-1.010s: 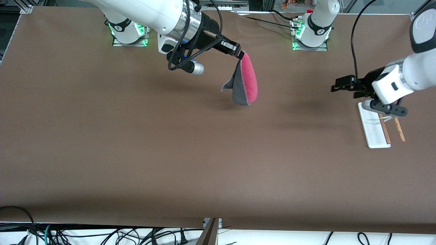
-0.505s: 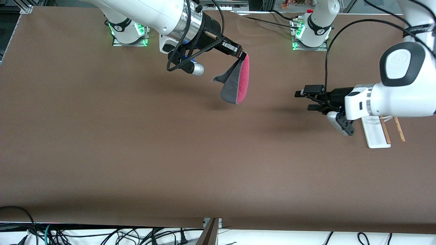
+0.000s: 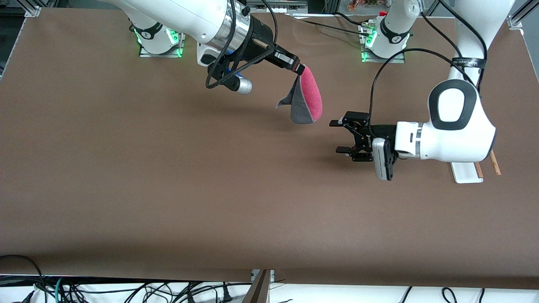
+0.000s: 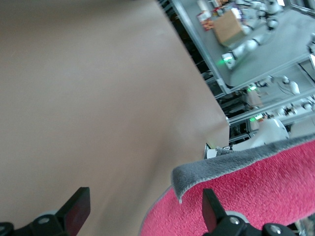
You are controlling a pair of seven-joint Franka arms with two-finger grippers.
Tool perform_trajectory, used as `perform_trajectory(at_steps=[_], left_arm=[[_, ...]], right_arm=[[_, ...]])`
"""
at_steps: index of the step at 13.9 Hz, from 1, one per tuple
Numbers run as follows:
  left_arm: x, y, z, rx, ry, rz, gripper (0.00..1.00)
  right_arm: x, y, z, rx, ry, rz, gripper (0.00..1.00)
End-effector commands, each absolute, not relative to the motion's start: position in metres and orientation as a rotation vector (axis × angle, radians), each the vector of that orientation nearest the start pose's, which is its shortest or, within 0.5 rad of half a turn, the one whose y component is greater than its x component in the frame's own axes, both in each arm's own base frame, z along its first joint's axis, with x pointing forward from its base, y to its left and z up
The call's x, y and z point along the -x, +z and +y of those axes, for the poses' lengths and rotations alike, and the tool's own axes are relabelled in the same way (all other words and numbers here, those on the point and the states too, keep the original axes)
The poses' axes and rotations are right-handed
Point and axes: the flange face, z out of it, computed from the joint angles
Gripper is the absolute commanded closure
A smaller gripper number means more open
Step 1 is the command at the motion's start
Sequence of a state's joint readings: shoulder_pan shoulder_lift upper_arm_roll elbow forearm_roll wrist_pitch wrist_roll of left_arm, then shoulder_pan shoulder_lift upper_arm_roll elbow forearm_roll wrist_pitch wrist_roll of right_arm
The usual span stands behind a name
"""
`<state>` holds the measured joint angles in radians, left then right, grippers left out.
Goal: Pass towel and hang on rack
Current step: 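Grasp the hanging towel with the left gripper beside the right gripper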
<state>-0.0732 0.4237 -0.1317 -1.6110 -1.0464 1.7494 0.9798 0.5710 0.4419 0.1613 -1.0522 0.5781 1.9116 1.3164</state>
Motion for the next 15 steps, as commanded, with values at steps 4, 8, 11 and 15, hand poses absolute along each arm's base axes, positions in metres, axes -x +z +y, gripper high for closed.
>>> perform_trajectory(at_steps=[4,8,11,15], left_arm=[[-0.631,0.401,-0.234,-1.664,0.403,-1.109,0.00],[-0.629,0.403,-0.261,-1.667,0.509,-1.166,0.01],[-0.611,0.406,-0.284,-1.629,0.492,-1.162,0.15],[-0.592,0.406,-0.286,-1.631,0.463,-1.167,0.16]], right_arm=[[-0.523,0.656,0.481,2.245,0.445,0.827,1.00],[-0.522,0.657,0.481,2.245,0.446,0.828,1.00],[-0.523,0.657,0.480,2.245,0.445,0.829,1.00],[-0.522,0.657,0.481,2.245,0.446,0.828,1.00]])
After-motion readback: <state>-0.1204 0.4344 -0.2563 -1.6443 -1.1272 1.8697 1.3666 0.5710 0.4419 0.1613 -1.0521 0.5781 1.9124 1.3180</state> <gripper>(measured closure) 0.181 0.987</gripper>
